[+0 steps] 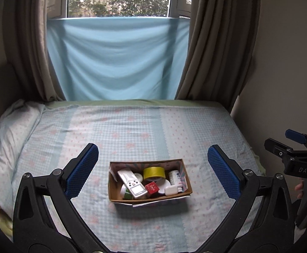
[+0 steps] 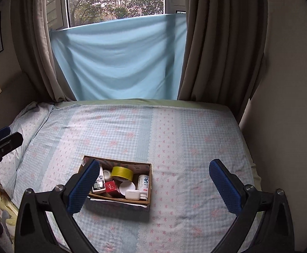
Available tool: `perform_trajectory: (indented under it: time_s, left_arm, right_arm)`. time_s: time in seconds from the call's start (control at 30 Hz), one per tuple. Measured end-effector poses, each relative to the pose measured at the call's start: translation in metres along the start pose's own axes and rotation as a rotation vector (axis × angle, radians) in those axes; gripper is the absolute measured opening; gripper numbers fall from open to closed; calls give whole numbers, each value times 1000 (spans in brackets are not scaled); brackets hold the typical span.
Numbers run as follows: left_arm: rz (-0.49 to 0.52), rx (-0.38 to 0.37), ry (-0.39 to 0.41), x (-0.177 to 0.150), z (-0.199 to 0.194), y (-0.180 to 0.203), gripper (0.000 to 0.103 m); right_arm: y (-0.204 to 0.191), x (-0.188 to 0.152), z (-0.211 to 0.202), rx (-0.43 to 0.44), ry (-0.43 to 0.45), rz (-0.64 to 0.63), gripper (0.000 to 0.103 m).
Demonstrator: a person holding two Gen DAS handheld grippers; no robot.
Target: Organize rigid objects
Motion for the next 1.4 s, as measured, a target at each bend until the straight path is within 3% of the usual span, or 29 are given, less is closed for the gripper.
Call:
perform_trajectory:
  time_s: [0.3,1.4]
  left_arm:
    - [35,59,42,-28,-28,36,103]
    - [-3,35,62,-29,-27,46,103]
  right_arm:
    - [15,-16,-38,-116,62,-16,103]
    - [29,-15,-52,-123,113,14,103]
Point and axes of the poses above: each gripper's, at about its wrist camera, not at the fingertips, and z roughly the way its jaws point, y to its right, x to its top, the point moved 5 cm from there along z, roughly the way its jaws point, and after that the axes turned 9 degrees about y, right-handed, at the moved point
